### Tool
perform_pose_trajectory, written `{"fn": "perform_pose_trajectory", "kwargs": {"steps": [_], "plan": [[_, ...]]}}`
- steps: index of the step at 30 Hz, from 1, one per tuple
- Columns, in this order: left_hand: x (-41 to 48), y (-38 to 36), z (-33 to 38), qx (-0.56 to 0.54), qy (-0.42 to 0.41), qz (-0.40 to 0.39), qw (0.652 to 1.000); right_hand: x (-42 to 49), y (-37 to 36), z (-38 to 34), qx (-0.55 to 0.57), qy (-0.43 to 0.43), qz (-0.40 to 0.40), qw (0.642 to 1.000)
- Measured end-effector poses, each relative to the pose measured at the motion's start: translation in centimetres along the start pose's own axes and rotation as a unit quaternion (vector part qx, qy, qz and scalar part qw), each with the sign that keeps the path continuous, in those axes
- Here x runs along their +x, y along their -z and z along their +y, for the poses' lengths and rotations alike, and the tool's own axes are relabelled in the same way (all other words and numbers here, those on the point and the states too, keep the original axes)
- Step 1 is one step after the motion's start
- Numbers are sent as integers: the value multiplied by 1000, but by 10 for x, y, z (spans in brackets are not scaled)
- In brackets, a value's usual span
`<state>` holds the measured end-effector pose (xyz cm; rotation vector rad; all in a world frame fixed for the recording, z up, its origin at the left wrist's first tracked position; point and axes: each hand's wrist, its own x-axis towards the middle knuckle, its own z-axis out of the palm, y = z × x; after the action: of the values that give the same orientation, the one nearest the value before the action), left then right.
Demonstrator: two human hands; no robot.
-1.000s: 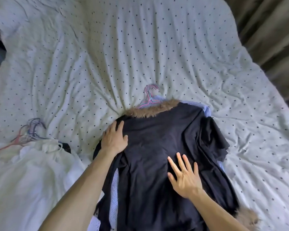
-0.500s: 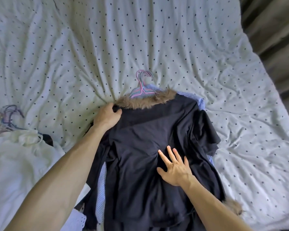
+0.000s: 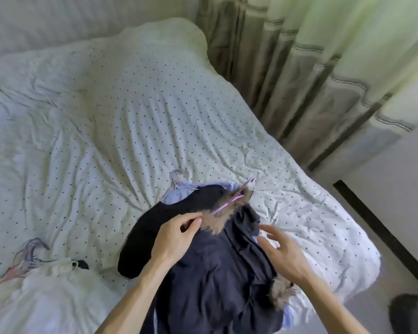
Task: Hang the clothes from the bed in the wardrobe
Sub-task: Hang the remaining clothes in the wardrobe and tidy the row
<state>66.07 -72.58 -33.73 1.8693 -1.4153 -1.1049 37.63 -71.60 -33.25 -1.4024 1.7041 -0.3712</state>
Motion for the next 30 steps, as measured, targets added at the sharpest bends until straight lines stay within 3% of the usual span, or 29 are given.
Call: {"fn": "perform_pose_trajectory", "kwargs": {"steps": [6,14,21,26,30], "plan": [[-64,-26,109,37,-106,-156,981,-109,96,37,17,5,163,986],[-150,-106,236,23,-163,-411,897,-293,159,160,-50,-84,316,944],[-260,-230,289,96,-198,-598,771,-469,124,254,-24,-220,483,847],[-353,-318,318,175,-288,-711,617,-582,94,302,26,-322,580,748],[-442,-374,327,163,-288,-776,537,-664,75,305,56,-410,617,670]]}}
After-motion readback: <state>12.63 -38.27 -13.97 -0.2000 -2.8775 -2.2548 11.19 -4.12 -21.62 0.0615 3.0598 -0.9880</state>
